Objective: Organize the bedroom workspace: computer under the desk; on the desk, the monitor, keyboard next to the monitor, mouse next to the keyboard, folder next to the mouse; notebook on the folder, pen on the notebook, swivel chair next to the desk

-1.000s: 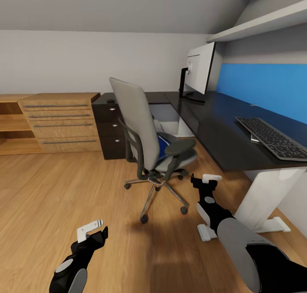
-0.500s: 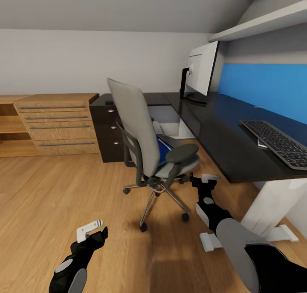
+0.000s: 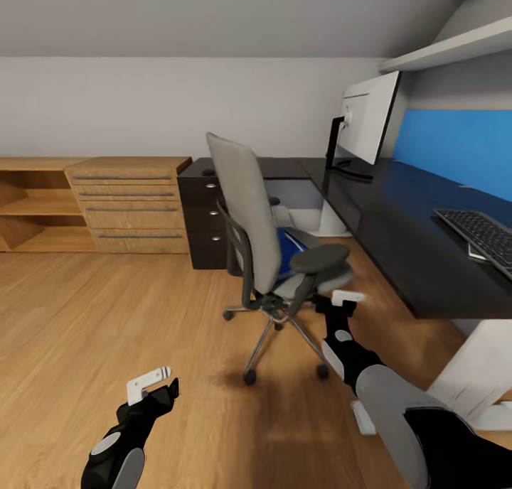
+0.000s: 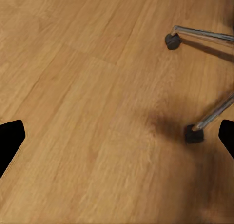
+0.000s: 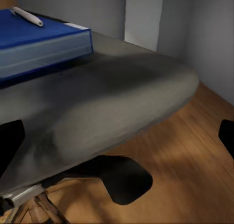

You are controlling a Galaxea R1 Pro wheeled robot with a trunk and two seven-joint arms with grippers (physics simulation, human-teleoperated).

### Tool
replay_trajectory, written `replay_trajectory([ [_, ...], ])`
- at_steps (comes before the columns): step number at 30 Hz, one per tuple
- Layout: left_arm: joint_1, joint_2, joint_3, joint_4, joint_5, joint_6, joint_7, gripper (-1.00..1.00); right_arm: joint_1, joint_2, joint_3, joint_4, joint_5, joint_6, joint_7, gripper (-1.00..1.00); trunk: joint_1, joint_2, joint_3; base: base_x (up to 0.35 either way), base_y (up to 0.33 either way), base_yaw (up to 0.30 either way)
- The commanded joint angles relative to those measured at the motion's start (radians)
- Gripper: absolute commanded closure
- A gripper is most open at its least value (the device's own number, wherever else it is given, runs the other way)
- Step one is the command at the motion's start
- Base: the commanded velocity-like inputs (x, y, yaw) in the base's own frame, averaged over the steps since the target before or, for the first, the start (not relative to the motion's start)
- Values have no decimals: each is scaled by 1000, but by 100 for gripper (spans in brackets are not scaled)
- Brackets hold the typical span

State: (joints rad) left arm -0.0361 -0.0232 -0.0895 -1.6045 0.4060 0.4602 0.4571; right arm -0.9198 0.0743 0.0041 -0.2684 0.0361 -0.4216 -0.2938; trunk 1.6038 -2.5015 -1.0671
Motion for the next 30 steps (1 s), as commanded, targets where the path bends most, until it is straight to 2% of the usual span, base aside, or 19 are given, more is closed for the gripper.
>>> replay_trajectory([
  [1, -1, 1, -1, -1, 10, 2, 9, -100, -1, 2, 0, 0, 4, -2, -6, -100, 0, 0, 0, 0, 0, 235],
  [14, -1, 2, 1, -1, 10, 2, 11, -100, -1, 21, 0, 1, 4, -2, -7, -100, 0, 0, 11, 0, 0, 236],
  [30, -1, 2, 0, -1, 10, 2, 11, -100, 1, 25, 1, 0, 4, -2, -9, -100, 0, 0, 19, 0, 0, 256],
])
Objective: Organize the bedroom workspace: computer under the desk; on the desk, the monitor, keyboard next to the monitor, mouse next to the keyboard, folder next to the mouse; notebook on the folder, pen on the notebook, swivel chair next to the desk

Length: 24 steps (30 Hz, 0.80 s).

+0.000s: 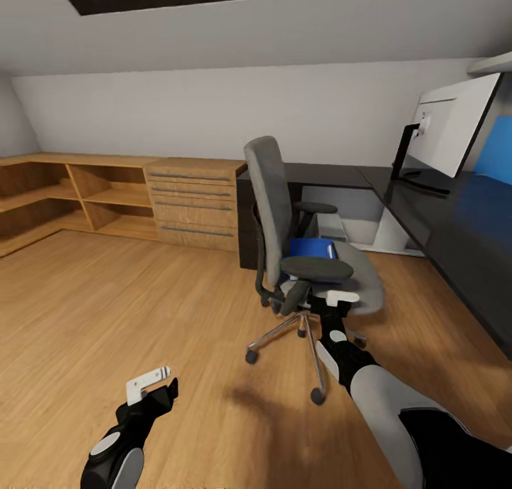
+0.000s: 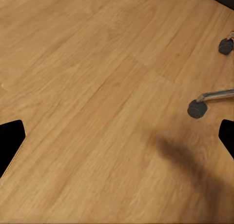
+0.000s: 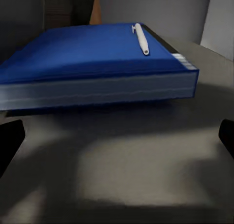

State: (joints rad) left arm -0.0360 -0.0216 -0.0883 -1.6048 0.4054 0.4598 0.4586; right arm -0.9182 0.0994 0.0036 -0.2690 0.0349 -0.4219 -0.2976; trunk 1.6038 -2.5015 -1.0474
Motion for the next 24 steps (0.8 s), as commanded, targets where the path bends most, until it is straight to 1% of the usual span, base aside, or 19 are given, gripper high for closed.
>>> replay_trajectory([
  [1, -1, 0, -2, -1, 10, 2, 9, -100, -1, 0, 2, 1, 5, -2, -5, -100, 0, 0, -1, 0, 0, 277],
  [11, -1, 0, -2, -1, 10, 2, 9, -100, -1, 0, 2, 1, 5, -2, -5, -100, 0, 0, -1, 0, 0, 278],
  [13, -1, 0, -2, -1, 10, 2, 9, -100, -1, 0, 1, 1, 5, -2, -5, -100, 0, 0, -1, 0, 0, 187],
  [19, -1, 0, -2, -1, 10, 2, 8, -100, -1, -1, 0, 2, 5, -2, -3, -100, 0, 0, -1, 0, 0, 36],
  [24, -1, 0, -2, -1, 10, 2, 8, -100, -1, -2, 0, 2, 5, -2, -3, -100, 0, 0, -1, 0, 0, -133],
])
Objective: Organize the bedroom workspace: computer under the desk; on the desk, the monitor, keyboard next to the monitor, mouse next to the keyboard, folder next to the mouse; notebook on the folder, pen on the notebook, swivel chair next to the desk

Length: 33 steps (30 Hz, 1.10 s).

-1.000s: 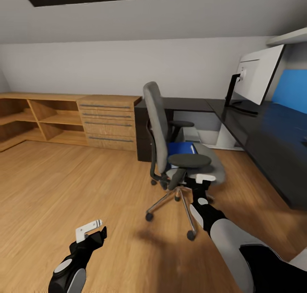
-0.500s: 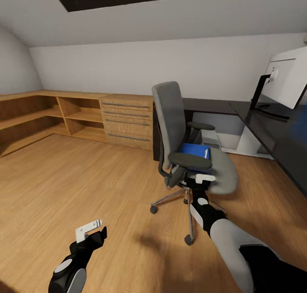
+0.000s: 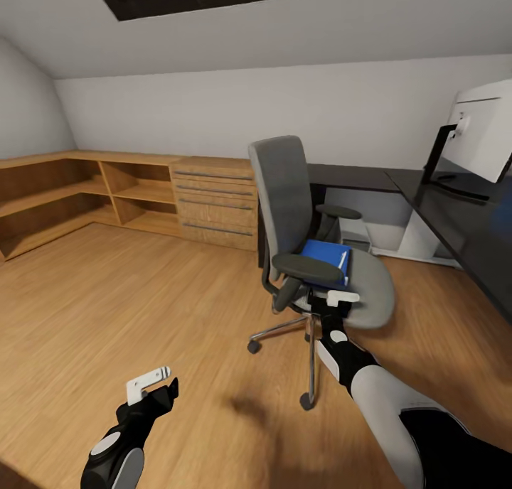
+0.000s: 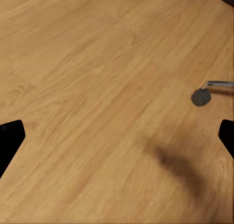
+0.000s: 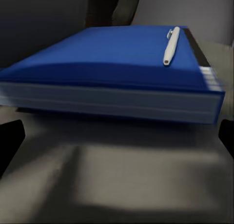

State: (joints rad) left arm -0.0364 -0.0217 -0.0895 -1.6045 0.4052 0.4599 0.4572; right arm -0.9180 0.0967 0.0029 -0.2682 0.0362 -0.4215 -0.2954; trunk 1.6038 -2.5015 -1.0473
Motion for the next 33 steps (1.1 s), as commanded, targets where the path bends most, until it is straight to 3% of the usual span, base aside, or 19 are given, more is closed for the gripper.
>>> replay_trajectory([
  [1, 0, 0, -1, -1, 11, 2, 9, -100, -1, 0, 0, 1, 4, -2, -5, -100, 0, 0, -1, 0, 0, -230],
  [16, 0, 0, 0, -1, 11, 2, 9, -100, -1, -8, -3, 0, 2, -2, -4, -100, 0, 0, -1, 0, 0, -282],
  [21, 0, 0, 0, -1, 11, 2, 9, -100, -1, -10, -10, 0, -10, -8, -5, -100, 0, 0, -2, 0, 0, -117],
  [27, 0, 0, 0, -1, 12, 2, 10, -100, -1, -9, -20, 5, -86, -67, -6, -100, 0, 0, -2, 0, 0, -19],
  [33, 0, 0, 1, 0, 12, 2, 10, -100, -1, -25, -34, 7, -207, -83, -8, -100, 0, 0, -2, 0, 0, -2],
])
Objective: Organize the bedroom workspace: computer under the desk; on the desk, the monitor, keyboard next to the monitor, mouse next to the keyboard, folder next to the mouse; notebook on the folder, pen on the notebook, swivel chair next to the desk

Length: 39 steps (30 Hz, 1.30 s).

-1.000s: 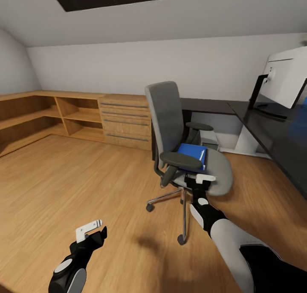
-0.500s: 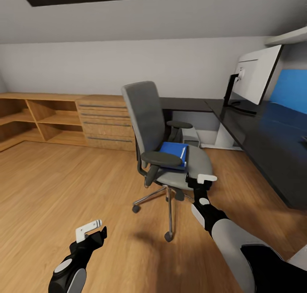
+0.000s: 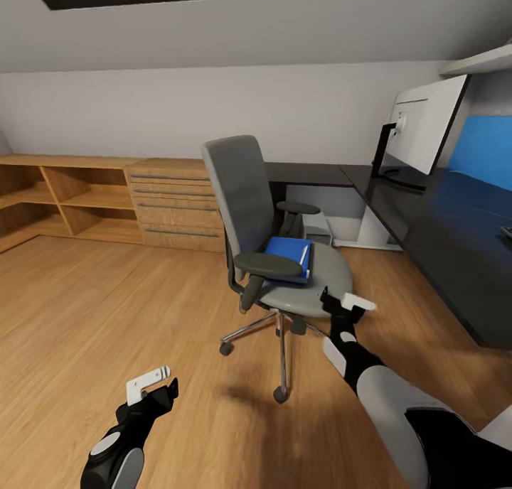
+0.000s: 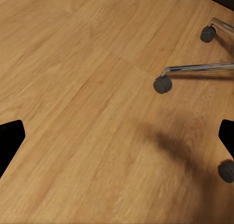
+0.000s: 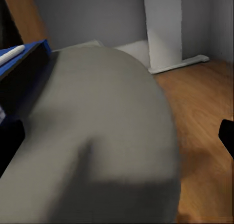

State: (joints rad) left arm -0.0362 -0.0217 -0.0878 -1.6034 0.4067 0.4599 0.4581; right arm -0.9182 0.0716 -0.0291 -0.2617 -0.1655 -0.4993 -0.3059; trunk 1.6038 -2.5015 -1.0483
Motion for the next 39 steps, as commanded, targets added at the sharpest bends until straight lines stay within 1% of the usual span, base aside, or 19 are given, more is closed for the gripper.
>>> replay_trajectory([
  [1, -1, 0, -1, -2, 10, 2, 9, -100, -1, -3, -5, 1, -22, -5, 2, -100, 0, 0, -1, 0, 0, 0],
  [2, -1, 0, -1, -2, 10, 2, 9, -100, -1, -10, -9, 1, -55, -6, 2, -100, 0, 0, -1, 0, 0, 0],
  [4, -1, 0, -1, -2, 10, 2, 9, -100, -1, -17, -13, 0, -90, -6, 2, -100, 0, 0, -1, 0, 0, 0],
  [6, -1, 1, 0, -2, 10, 2, 9, -100, -2, -35, -22, 1, -169, -4, 2, -100, 0, 0, -1, 0, 0, 0],
  [8, -1, 1, 2, -2, 11, 2, 9, -100, -2, -45, -25, 0, -210, -1, 2, -100, 0, 0, -1, 0, 0, 0],
  [9, -1, 1, 10, -2, 11, 2, 8, -100, -2, -55, -26, 0, -255, 3, 2, -100, 0, 0, -1, 0, 0, 0],
  [10, -1, 1, 14, -2, 11, 2, 8, -100, -2, -59, -27, -1, -275, 6, 2, -100, 0, 0, -1, 0, 0, 0],
  [11, -1, 2, 24, -2, 11, 2, 7, -100, -2, -66, -28, -1, -313, 10, 3, -100, 0, 0, -1, 0, 0, 0],
  [13, -1, 2, 37, -3, 11, 2, 6, -100, -2, -77, -28, -2, -367, 15, 3, -100, 0, 0, -1, 0, 0, 0],
  [16, -1, 2, 45, -3, 12, 2, 6, -100, -2, -88, -29, -1, -416, 19, 4, -100, 0, 0, -1, 0, 0, 0],
  [17, -1, 2, 48, -5, 12, 2, 6, -100, -2, -94, -30, 0, -449, 23, 4, -100, 0, 0, -1, 0, 0, 0],
  [20, -1, 2, 56, -7, 12, 2, 5, -100, -2, -99, -30, 0, -504, 32, 7, -100, 0, 0, -1, 0, 0, 0],
  [21, -1, 2, 66, -7, 12, 2, 4, -100, -2, -101, -30, 0, -543, 38, 8, -100, 0, 0, -1, 0, 0, 0],
  [22, -1, 2, 66, -7, 12, 2, 4, -100, -2, -101, -30, 0, -543, 38, 8, -100, 0, 0, -1, 0, 0, 0],
  [24, -1, 2, 86, -9, 13, 2, 2, -100, -2, -103, -32, 1, -634, 58, 9, -100, 0, 0, -1, 14, 0, 0],
  [26, -1, 2, 95, -9, 13, 2, 1, -100, -2, -104, -31, 0, -693, 75, 9, -100, 0, 0, -1, 96, 0, 0],
  [28, -1, 2, 100, -10, 13, 2, 1, -100, -2, -106, -31, 0, -728, 85, 10, -100, 0, 0, -1, 213, 0, 0],
  [30, -1, 2, 102, -10, 14, 2, 1, -100, -2, -107, -31, -1, -741, 88, 10, -100, 0, 0, -1, 252, 0, 0],
  [39, -1, 2, 107, -11, 14, 2, 1, -100, -2, -112, -31, -3, -763, 95, 10, -100, 0, 0, -1, 191, 0, 0],
])
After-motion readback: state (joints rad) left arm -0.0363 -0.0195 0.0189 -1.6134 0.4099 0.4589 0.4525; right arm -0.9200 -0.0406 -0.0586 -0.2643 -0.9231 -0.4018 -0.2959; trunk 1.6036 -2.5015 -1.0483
